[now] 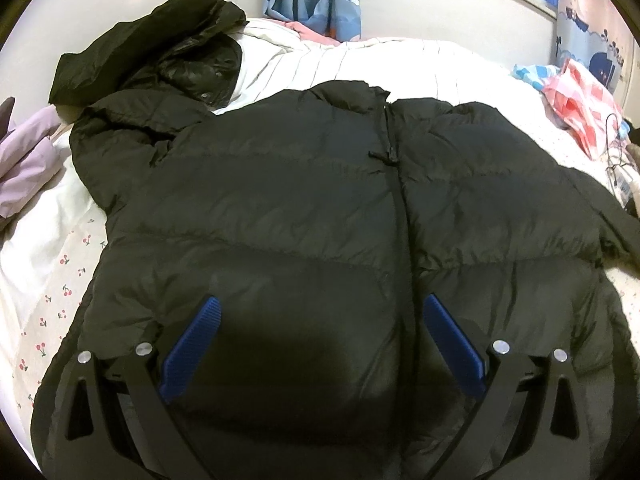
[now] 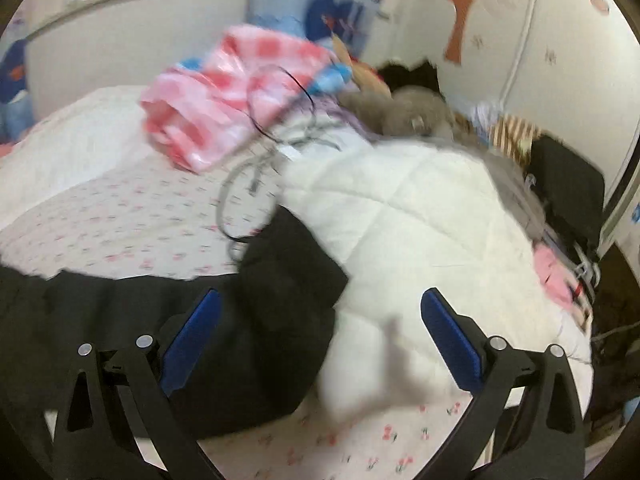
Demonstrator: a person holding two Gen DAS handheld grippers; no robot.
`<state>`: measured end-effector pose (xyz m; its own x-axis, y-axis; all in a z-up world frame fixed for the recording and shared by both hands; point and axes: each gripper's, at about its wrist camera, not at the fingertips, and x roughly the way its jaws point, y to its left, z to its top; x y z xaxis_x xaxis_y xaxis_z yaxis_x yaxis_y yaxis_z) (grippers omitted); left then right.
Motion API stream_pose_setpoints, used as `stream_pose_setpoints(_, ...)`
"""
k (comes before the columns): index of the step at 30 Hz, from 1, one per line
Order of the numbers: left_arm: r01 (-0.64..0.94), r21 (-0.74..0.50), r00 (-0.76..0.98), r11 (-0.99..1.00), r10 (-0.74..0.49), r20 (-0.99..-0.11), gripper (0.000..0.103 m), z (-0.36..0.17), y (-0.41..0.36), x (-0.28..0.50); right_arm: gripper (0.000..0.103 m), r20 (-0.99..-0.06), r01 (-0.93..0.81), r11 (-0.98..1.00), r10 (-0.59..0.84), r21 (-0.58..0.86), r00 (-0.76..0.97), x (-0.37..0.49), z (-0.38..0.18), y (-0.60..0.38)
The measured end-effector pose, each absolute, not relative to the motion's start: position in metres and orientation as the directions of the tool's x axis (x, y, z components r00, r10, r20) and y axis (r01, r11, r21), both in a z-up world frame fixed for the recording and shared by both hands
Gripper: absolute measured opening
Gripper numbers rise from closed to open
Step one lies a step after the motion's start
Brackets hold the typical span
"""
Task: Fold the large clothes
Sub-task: 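Grasp the jacket sleeve cuff with the right tool and lift it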
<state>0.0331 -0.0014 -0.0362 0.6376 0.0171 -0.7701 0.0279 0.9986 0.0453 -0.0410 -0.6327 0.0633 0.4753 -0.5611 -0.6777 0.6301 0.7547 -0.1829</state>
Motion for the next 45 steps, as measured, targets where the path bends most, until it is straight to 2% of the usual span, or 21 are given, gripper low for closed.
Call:
stream_pose_setpoints(3,0.025,0.056,0.632,0.998,0.028,-0.774,0.097,-0.040,-0.001,0.035,0.097,-0.699,0.626,0.746,-0.574,-0.229,0.427,-0.027,0.042,-0.651)
stream_pose_setpoints(5,0.025,0.060,0.632,0.998,0.030,-0.775,0.097,-0.040,-0.001,0.035,0.093,-0.688,0.598,0.758,-0.580,-0.260,0.437,-0.020,0.030,-0.648)
stream_pose_setpoints(6,0.026,0.063,0.632,0.998,0.032,-0.775,0.097,-0.040,-0.002,0.036,0.083,-0.680,0.575,0.772,-0.576,-0.270,0.454,-0.016,0.025,-0.645)
stream_pose_setpoints(7,0.027,0.066,0.632,0.997,0.034,-0.775,0.097,-0.041,-0.002,0.036,0.066,-0.678,0.558,0.783,-0.569,-0.274,0.465,-0.015,0.023,-0.643)
stream_pose_setpoints(8,0.029,0.070,0.631,0.997,0.036,-0.775,0.097,-0.041,-0.003,0.036,0.054,-0.686,0.542,0.798,-0.549,-0.263,0.476,-0.010,0.019,-0.641)
stream_pose_setpoints(9,0.031,0.074,0.631,0.997,0.038,-0.775,0.097,-0.042,-0.004,0.035,0.031,-0.701,0.509,0.832,-0.498,-0.221,0.510,-0.009,0.019,-0.643)
stream_pose_setpoints(10,0.032,0.076,0.630,0.997,0.039,-0.775,0.097,-0.042,-0.004,0.035,0.015,-0.721,0.474,0.866,-0.431,-0.161,0.543,-0.005,0.019,-0.646)
stream_pose_setpoints(12,0.033,0.078,0.630,0.996,0.039,-0.776,0.097,-0.042,-0.004,0.035,0.013,-0.725,0.442,0.892,-0.363,-0.089,0.586,-0.006,0.027,-0.646)
stream_pose_setpoints(14,0.032,0.072,0.630,0.997,0.036,-0.776,0.097,-0.042,-0.004,0.035,0.011,-0.688,0.409,0.910,-0.251,0.072,0.681,-0.017,0.040,-0.650)
stream_pose_setpoints(16,0.028,0.061,0.628,0.998,0.030,-0.777,0.097,-0.042,-0.003,0.035,0.010,-0.615,0.376,0.894,-0.157,0.244,0.773,-0.033,0.056,-0.655)
stream_pose_setpoints(17,0.026,0.057,0.627,0.998,0.028,-0.778,0.097,-0.041,-0.003,0.036,0.010,-0.543,0.336,0.870,-0.097,0.360,0.834,-0.046,0.062,-0.661)
stream_pose_setpoints(20,0.023,0.042,0.625,0.999,0.018,-0.781,0.097,-0.040,-0.001,0.036,0.010,-0.460,0.325,0.813,-0.080,0.484,0.884,-0.065,0.067,-0.673)
stream_pose_setpoints(23,0.028,0.040,0.623,0.999,0.014,-0.782,0.097,-0.040,0.000,0.036,0.010,-0.554,0.431,0.788,-0.139,0.440,0.821,-0.059,0.046,-0.685)
stream_pose_setpoints(27,0.030,0.044,0.621,0.999,0.016,-0.784,0.097,-0.040,0.000,0.037,0.027,-0.669,0.520,0.737,-0.125,0.432,0.733,-0.044,0.012,-0.694)
stream_pose_setpoints(30,0.029,0.049,0.619,0.998,0.020,-0.785,0.097,-0.041,0.000,0.037,0.033,-0.704,0.534,0.785,-0.185,0.314,0.686,-0.028,0.011,-0.681)
stream_pose_setpoints(32,0.029,0.051,0.617,0.998,0.022,-0.786,0.097,-0.042,0.000,0.037,0.030,-0.726,0.534,0.813,-0.222,0.231,0.651,-0.021,0.011,-0.671)
stream_pose_setpoints(33,0.029,0.052,0.617,0.998,0.023,-0.787,0.097,-0.042,-0.001,0.038,0.009,-0.729,0.530,0.819,-0.223,0.220,0.647,-0.017,0.012,-0.670)
stream_pose_setpoints(34,0.029,0.052,0.617,0.998,0.023,-0.786,0.097,-0.042,-0.001,0.038,0.007,-0.725,0.532,0.814,-0.218,0.234,0.653,-0.020,0.014,-0.670)
stream_pose_setpoints(38,0.024,0.037,0.616,0.999,0.014,-0.787,0.097,-0.040,0.001,0.039,0.004,-0.637,0.515,0.754,-0.169,0.408,0.752,-0.041,0.031,-0.680)
stream_pose_setpoints(42,0.008,0.006,0.626,1.000,0.000,-0.780,0.097,-0.032,0.010,0.039,0.004,-0.461,0.437,0.666,-0.154,0.605,0.874,-0.067,0.070,-0.689)
stream_pose_setpoints(45,-0.004,-0.040,0.623,0.999,-0.029,-0.782,0.097,-0.025,0.022,0.040,0.004,-0.360,0.387,0.610,-0.173,0.691,0.917,-0.081,0.096,-0.692)
